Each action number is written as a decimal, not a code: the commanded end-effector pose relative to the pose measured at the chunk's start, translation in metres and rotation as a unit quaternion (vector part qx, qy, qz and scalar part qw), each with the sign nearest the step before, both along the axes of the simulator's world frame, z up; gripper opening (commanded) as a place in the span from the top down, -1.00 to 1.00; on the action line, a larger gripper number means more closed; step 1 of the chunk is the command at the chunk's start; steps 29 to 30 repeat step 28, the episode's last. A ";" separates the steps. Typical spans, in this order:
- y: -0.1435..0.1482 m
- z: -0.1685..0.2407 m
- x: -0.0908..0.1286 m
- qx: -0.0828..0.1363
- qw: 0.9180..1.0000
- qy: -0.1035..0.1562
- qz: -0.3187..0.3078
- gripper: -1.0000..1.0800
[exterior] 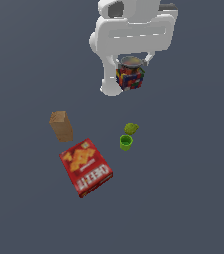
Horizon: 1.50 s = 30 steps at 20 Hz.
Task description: Pick up a designated object from a clutter of objects.
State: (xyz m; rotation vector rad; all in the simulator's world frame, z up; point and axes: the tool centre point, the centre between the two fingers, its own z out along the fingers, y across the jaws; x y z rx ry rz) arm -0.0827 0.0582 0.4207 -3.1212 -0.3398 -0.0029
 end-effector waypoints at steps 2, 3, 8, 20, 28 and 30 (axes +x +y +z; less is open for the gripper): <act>-0.005 0.020 0.001 -0.001 1.000 0.000 0.000 1.00; -0.006 0.024 0.001 -0.001 1.000 0.000 0.000 1.00; -0.009 0.036 0.002 -0.001 1.000 0.001 0.000 1.00; -0.007 0.043 0.008 -0.001 1.000 0.002 0.000 1.00; -0.004 0.052 0.014 -0.001 1.000 0.002 0.000 1.00; -0.004 0.052 0.014 -0.001 1.000 0.002 0.000 1.00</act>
